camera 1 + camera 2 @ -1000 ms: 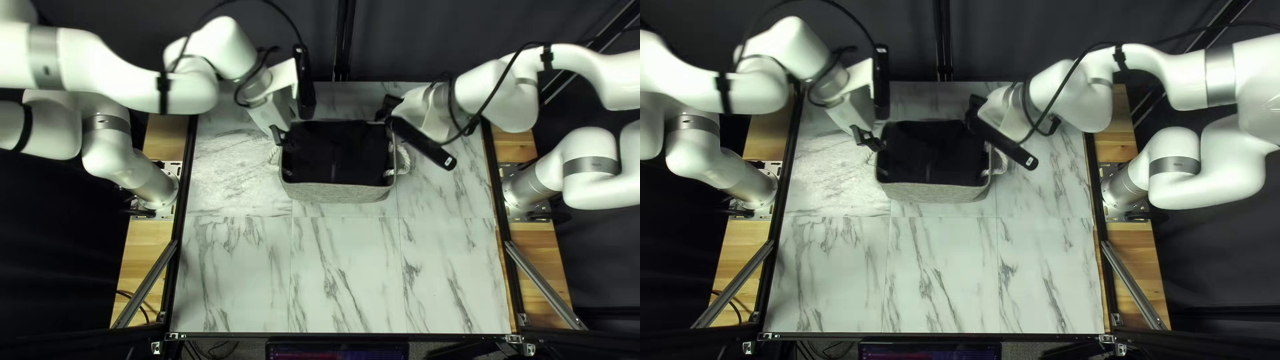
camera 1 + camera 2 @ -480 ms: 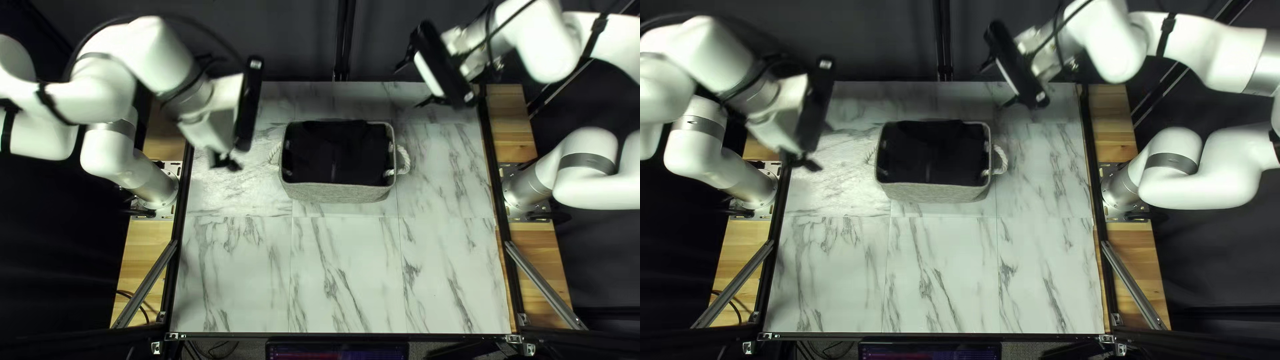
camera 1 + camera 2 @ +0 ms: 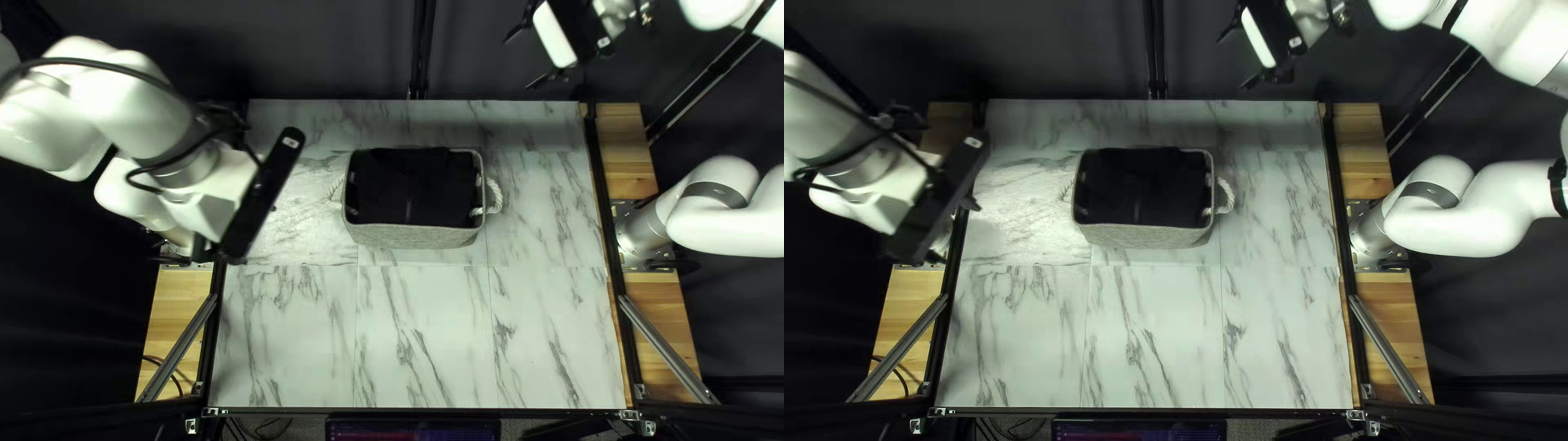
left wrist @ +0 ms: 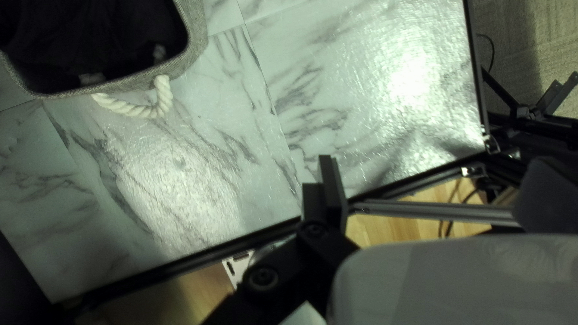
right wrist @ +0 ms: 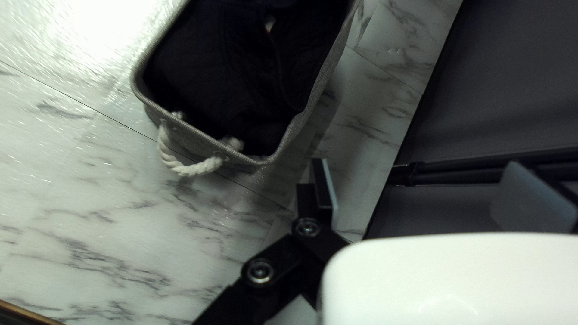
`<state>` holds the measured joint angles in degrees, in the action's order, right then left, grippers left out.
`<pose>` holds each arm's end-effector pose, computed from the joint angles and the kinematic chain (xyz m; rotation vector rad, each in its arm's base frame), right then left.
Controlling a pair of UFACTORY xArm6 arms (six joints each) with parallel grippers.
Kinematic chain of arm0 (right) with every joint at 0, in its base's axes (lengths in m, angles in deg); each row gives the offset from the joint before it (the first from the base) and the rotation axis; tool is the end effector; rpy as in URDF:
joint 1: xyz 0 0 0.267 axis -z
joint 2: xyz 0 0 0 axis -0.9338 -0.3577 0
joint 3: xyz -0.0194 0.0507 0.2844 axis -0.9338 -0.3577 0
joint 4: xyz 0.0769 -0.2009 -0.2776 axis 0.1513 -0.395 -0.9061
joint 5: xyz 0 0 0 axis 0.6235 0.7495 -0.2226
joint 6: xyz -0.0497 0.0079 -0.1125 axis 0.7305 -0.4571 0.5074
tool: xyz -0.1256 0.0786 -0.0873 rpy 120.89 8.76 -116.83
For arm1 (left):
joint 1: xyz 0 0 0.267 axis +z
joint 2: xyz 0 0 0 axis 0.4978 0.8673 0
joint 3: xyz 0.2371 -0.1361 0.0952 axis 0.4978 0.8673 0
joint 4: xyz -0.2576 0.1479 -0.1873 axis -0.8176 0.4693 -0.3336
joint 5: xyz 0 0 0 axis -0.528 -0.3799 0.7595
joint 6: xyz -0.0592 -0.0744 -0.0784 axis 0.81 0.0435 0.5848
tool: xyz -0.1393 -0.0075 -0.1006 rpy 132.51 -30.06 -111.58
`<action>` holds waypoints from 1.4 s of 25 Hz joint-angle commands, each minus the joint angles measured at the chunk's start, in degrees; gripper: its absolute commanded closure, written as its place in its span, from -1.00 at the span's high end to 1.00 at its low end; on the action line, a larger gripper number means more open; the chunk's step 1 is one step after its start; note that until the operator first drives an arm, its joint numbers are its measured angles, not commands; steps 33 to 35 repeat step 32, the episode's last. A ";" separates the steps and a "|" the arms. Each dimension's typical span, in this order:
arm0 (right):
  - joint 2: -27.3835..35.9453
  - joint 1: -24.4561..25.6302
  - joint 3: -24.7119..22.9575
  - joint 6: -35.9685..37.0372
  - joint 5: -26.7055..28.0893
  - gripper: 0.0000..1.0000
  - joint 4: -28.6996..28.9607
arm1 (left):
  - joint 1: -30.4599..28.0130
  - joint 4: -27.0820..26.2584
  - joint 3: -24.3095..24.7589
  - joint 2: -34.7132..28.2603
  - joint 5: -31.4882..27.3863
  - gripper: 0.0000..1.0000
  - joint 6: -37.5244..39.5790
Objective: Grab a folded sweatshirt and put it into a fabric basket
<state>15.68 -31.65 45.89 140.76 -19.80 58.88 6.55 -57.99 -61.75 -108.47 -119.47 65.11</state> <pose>0.3764 -0.1749 0.3967 2.7729 0.7558 0.9343 0.2529 -0.1304 0.3869 2.9596 -0.4449 0.3113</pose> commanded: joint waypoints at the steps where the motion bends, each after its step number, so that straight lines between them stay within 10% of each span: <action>1: 6.63 -3.35 -5.97 -5.25 -5.40 1.00 -3.82 | -2.11 3.30 2.75 -2.35 2.58 1.00 5.34; 35: 6.63 -3.35 -5.97 -5.25 -5.40 1.00 -3.82 | -2.11 3.30 2.75 -2.35 2.58 1.00 5.34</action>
